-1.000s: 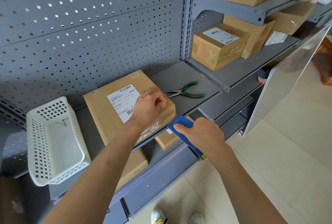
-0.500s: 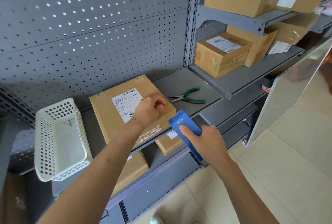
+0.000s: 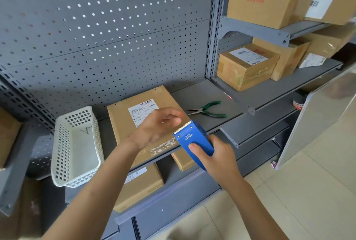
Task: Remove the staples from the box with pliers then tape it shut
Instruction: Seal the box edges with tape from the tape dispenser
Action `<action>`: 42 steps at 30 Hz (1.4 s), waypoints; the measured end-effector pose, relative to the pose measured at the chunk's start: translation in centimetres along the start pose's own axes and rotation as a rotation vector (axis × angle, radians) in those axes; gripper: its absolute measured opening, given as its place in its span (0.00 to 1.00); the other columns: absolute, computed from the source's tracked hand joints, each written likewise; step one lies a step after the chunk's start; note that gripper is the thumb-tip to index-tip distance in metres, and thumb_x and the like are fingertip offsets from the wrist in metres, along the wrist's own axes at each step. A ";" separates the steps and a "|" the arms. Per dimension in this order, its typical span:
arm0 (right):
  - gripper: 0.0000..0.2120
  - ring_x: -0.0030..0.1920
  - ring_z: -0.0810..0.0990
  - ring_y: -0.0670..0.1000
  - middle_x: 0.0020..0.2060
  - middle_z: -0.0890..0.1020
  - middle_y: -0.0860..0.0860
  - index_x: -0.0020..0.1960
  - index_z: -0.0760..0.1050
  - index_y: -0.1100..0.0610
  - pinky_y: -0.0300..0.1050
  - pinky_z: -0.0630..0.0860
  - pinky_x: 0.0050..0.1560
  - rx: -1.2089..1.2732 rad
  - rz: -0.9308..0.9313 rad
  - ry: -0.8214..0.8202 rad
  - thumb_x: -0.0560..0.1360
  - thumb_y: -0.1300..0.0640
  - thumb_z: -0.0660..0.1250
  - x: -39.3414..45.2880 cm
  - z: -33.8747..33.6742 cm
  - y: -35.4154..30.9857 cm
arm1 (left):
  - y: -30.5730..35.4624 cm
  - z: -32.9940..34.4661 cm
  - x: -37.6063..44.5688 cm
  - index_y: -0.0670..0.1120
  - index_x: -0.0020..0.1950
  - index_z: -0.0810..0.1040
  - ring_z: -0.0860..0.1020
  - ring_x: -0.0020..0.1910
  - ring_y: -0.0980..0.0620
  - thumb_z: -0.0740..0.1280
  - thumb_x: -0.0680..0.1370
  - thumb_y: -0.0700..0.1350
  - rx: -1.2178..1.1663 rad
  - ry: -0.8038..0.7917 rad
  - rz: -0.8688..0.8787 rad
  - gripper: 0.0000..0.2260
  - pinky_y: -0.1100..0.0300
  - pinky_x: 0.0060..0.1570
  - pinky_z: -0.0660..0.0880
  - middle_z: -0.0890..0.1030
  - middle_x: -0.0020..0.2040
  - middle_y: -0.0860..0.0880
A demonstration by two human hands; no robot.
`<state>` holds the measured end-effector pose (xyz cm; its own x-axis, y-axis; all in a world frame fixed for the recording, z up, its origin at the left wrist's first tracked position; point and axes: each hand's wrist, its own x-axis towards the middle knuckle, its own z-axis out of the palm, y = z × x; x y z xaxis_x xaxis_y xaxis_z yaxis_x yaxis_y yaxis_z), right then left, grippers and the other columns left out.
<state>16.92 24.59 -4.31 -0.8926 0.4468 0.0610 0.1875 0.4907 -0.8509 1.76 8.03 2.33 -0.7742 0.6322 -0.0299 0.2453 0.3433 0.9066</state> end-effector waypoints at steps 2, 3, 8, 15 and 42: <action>0.22 0.38 0.82 0.48 0.37 0.82 0.45 0.43 0.73 0.48 0.48 0.81 0.38 0.035 -0.046 -0.025 0.69 0.29 0.67 -0.2 -0.1 -0.1 | 0.2 -0.3 -0.8 0.54 0.55 0.82 0.82 0.57 0.53 0.71 0.79 0.47 -0.062 -0.062 -0.038 0.06 0.62 0.56 0.76 0.85 0.55 0.48; 0.21 0.39 0.82 0.48 0.38 0.82 0.44 0.44 0.73 0.48 0.46 0.80 0.37 0.055 -0.065 -0.040 0.68 0.30 0.68 -0.3 -0.1 -0.2 | 0.3 -0.5 -1.3 0.52 0.56 0.82 0.82 0.58 0.50 0.72 0.78 0.49 -0.099 -0.087 -0.043 0.08 0.58 0.59 0.77 0.85 0.56 0.46; 0.22 0.40 0.81 0.49 0.39 0.82 0.45 0.48 0.75 0.50 0.43 0.78 0.37 0.134 -0.199 -0.084 0.69 0.32 0.69 -0.8 -0.3 -0.5 | 1.2 -0.9 -3.2 0.50 0.55 0.84 0.82 0.54 0.47 0.79 0.67 0.60 -0.221 -0.099 -0.040 0.22 0.48 0.61 0.76 0.84 0.54 0.38; 0.14 0.38 0.80 0.41 0.40 0.81 0.37 0.46 0.69 0.40 0.27 0.70 0.34 0.180 -0.346 -0.075 0.70 0.35 0.70 -1.1 -1.0 -1.4 | 2.6 -0.8 -5.1 0.50 0.47 0.84 0.80 0.50 0.52 0.74 0.73 0.50 -0.226 -0.027 0.001 0.06 0.51 0.58 0.75 0.84 0.47 0.48; 0.12 0.35 0.78 0.43 0.39 0.80 0.35 0.49 0.72 0.38 0.30 0.71 0.35 0.304 -0.436 -0.101 0.72 0.37 0.71 -1.2 -2.1 -0.5 | 4.6 1.4 -5.3 0.38 0.54 0.82 0.81 0.44 0.50 0.56 0.82 0.60 -0.195 0.124 -0.112 0.27 0.56 0.47 0.74 0.86 0.44 0.43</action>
<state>18.79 25.42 -2.86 -0.8990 0.1684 0.4042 -0.3228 0.3689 -0.8716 7.78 7.22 6.03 -0.8590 0.5033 -0.0938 0.0461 0.2585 0.9649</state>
